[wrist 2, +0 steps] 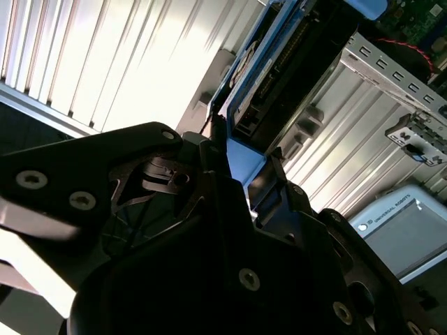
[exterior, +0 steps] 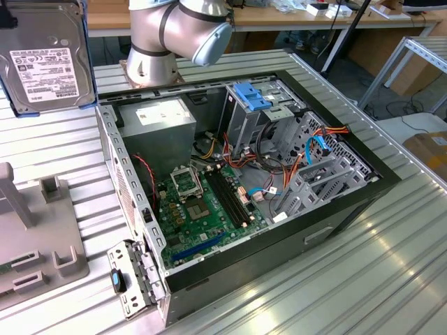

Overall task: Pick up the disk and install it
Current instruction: 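Pick up the disk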

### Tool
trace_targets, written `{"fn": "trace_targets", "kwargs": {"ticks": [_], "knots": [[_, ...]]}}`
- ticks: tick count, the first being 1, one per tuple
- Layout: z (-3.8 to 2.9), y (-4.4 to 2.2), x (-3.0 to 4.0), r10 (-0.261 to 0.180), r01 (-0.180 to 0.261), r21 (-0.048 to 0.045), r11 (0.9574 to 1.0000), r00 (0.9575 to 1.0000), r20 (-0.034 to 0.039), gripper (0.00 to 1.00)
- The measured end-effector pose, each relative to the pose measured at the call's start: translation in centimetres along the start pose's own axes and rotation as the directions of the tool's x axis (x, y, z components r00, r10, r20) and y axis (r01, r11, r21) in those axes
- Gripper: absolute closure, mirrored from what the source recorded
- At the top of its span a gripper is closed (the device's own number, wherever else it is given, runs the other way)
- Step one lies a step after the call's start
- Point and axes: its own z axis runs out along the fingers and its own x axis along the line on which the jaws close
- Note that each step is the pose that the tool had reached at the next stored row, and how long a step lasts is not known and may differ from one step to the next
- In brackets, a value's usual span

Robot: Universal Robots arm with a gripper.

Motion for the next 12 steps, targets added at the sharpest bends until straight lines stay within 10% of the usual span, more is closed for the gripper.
{"fn": "trace_targets", "kwargs": {"ticks": [12], "knots": [[0.03, -4.03, -0.04, 0.0, 0.0, 0.0, 1.0, 1.0, 0.0, 0.64]]}}
